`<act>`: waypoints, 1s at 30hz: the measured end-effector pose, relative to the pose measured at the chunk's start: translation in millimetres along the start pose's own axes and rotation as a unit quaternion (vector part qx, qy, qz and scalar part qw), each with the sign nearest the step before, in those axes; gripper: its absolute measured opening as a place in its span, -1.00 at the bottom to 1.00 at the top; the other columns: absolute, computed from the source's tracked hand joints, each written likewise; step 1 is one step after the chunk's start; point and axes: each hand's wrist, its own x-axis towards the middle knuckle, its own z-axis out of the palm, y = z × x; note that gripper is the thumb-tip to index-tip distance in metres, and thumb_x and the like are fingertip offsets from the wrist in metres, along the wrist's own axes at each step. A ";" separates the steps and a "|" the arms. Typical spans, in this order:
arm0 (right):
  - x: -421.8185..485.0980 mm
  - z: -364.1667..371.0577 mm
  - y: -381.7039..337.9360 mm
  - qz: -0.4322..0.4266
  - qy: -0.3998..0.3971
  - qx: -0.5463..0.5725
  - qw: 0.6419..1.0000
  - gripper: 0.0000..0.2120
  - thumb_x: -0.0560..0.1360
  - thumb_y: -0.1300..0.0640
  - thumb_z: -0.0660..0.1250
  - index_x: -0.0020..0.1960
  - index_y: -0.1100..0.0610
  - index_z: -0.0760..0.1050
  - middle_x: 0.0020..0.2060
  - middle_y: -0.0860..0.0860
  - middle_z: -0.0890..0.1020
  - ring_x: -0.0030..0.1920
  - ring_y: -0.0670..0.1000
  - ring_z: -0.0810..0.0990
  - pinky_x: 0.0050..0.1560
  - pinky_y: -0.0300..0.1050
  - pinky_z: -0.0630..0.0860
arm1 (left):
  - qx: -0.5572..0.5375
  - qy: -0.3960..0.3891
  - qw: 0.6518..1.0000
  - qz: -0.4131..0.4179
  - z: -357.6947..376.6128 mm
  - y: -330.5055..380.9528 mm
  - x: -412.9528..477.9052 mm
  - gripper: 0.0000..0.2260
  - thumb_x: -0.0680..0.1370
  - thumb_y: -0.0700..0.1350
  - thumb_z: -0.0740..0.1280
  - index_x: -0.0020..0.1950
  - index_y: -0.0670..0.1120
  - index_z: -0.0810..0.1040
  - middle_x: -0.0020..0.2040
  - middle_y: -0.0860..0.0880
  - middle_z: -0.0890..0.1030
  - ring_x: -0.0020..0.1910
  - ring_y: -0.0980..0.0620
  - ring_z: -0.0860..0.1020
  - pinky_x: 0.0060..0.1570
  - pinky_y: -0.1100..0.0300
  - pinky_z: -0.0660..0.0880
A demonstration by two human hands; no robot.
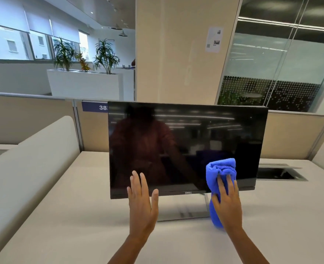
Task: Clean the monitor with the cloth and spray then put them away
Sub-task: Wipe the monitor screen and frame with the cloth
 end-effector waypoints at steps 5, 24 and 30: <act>5.7 -12.1 40.5 0.099 -0.039 0.053 0.993 -0.37 0.50 0.18 0.33 0.47 0.13 0.11 0.49 0.19 0.12 0.41 0.27 0.23 0.36 0.15 0.29 | 0.064 -0.041 0.996 0.055 22.9 24.7 0.7 -0.35 0.41 0.37 -0.42 0.42 0.08 -0.25 0.44 0.09 -0.34 0.44 0.10 -0.37 0.38 0.20 -0.40; 98.0 -61.0 59.6 0.004 0.051 0.054 0.997 -0.31 0.50 -0.02 0.30 0.48 0.00 -0.02 0.51 0.16 0.06 0.49 0.22 0.09 0.32 0.18 0.34 | 0.192 0.039 0.955 0.222 7.2 120.3 116.1 -0.42 0.56 0.16 -0.08 0.47 -0.06 -0.20 0.49 -0.02 -0.22 0.49 0.01 -0.24 0.45 0.07 -0.29; 171.2 -69.7 31.1 0.006 0.153 0.054 0.987 -0.42 0.48 -0.03 0.24 0.43 0.18 0.26 0.44 0.26 0.21 0.43 0.35 0.17 0.32 0.31 0.31 | 0.202 0.068 0.952 0.218 0.4 148.0 165.0 -0.35 0.48 0.26 -0.28 0.47 -0.07 -0.15 0.52 -0.02 -0.13 0.45 0.07 -0.30 0.43 0.06 -0.34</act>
